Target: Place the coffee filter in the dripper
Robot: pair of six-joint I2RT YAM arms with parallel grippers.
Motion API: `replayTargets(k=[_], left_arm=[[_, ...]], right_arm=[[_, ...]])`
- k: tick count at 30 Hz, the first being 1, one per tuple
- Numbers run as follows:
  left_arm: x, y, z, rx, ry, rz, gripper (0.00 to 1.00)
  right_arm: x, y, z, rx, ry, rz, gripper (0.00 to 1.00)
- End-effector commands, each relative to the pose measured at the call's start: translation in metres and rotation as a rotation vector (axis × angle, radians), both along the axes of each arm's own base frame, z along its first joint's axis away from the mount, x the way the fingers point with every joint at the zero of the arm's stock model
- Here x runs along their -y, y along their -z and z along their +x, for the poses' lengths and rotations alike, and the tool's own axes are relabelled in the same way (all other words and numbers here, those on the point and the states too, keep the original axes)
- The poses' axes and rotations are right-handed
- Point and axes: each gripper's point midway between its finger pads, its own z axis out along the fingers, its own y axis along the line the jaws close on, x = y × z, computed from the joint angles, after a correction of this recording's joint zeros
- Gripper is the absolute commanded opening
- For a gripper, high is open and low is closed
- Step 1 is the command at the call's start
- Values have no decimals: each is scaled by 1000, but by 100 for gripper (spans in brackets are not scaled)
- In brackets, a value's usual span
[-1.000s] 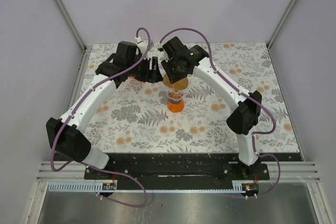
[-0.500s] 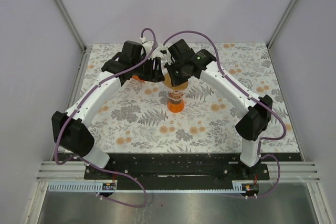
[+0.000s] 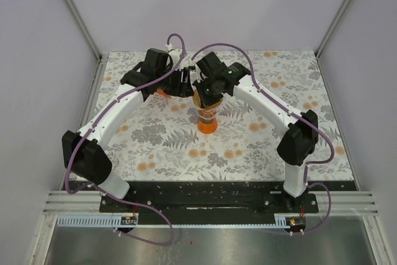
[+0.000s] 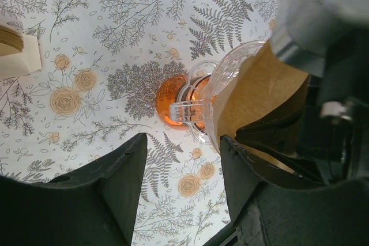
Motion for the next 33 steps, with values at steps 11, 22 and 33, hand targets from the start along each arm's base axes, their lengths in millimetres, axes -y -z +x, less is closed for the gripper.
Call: replayTargets(k=[11,22,33], left_arm=[[5,-22,9,75,5,-25,57],[4,-21,10,85,-1,-12,57],[4,-21,10,86,-1,-11,57]], right_arm=[[-5,-54,19,144,14,27,31],[26,-92,39,316,135,-35,52],[41,-117,44,465,213,41,65]])
